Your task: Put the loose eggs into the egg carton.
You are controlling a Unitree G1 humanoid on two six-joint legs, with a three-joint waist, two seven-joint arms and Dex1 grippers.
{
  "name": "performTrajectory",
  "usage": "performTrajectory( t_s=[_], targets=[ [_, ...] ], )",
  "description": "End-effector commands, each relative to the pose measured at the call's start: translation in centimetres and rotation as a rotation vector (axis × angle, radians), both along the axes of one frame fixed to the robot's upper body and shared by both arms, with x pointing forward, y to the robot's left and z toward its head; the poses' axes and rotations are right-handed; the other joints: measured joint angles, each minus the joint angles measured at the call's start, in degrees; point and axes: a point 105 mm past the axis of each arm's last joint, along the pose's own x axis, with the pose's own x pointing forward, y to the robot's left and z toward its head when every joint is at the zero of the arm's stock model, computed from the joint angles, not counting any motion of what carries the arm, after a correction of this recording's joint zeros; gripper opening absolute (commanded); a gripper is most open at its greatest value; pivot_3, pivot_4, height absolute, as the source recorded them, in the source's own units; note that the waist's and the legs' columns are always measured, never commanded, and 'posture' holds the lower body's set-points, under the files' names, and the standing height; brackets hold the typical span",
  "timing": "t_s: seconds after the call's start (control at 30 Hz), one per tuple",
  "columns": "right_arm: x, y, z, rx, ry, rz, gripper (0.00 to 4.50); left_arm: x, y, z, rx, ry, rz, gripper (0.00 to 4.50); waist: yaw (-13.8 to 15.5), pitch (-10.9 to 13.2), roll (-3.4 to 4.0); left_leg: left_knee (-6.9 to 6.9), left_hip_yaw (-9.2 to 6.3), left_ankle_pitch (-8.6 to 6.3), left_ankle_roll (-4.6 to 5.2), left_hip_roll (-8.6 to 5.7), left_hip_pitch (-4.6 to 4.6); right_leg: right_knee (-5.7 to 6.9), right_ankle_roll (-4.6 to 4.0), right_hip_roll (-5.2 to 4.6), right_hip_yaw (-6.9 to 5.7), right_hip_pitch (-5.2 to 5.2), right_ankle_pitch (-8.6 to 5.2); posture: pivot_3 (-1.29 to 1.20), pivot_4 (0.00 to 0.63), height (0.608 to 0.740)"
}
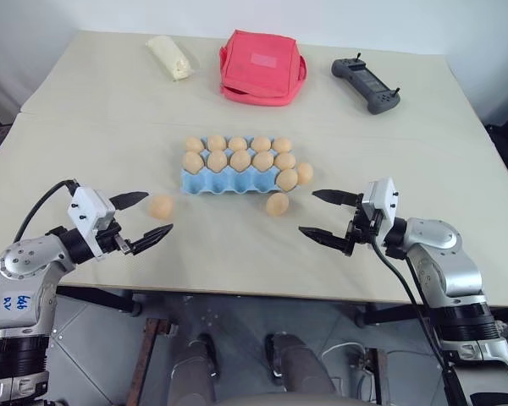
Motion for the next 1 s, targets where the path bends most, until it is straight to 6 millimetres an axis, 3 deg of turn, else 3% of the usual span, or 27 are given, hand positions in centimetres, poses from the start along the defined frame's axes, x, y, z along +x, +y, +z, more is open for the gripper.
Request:
performTrajectory(
  t_s=[0.03,0.13,0.3,0.47,0.63,0.87,1.0],
  targets=[
    [-0.1,-0.4,0.8,0.009,-0.038,-0.008,4.5,0.2,-0.1,0.7,0.037,-0.053,0.004,4.47,-0.01,0.0,0.0,0.02,0.0,0.0,0.0,0.0,0.0,0.02,0.0,0.0,0.0,0.0,0.0,0.0,0.15,0.74],
    [0.2,-0.9,1.1,0.018,-0.058,-0.046,4.5,0.2,-0.7,0.9,-0.001,-0.053,-0.016,4.47,0.02,0.0,0.0,0.05,-0.02,0.0,0.0,0.03,0.01,0.09,-0.01,-0.02,0.0,0.0,0.0,0.0,0.15,0.74],
    [0.2,-3.7,1.9,0.044,-0.081,-0.172,4.5,0.1,-2.4,1.4,-0.002,-0.086,-0.074,4.47,0.49,0.0,0.0,0.08,-0.03,0.0,0.01,0.05,0.0,0.13,-0.01,-0.03,-0.01,0.0,-0.01,0.0,0.15,0.74],
    [-1.4,-9.4,1.2,0.055,-0.086,-0.441,4.5,-0.9,-7.0,0.9,-0.011,-0.062,-0.251,4.47,2.03,-0.01,0.01,0.14,-0.08,0.0,0.01,-0.02,-0.02,0.08,-0.01,-0.05,-0.01,0.06,-0.01,0.0,0.15,0.74],
    [-2.7,-12.7,-0.9,0.078,-0.077,-0.65,4.5,-0.2,-8.9,0.2,-0.015,-0.056,-0.304,4.47,1.71,-0.02,0.03,0.35,-0.08,-0.02,0.05,-0.14,0.02,0.14,0.09,0.02,0.05,0.12,0.04,0.0,0.15,0.74],
    [-3.0,-14.0,-3.5,0.069,-0.011,-0.742,4.5,0.2,-10.0,-0.6,0.005,-0.031,-0.367,4.47,0.83,-0.13,0.23,0.42,-0.19,0.02,0.13,-0.18,0.25,0.24,0.03,0.09,0.22,0.25,0.04,0.0,0.15,0.74],
    [-1.6,-13.9,-3.8,0.063,0.011,-0.72,4.5,0.1,-10.0,-0.5,0.001,-0.02,-0.381,4.47,0.84,-0.14,0.25,0.42,-0.21,0.03,0.15,-0.15,0.25,0.23,0.03,0.05,0.19,0.29,0.04,0.0,0.15,0.74]
  ],
)
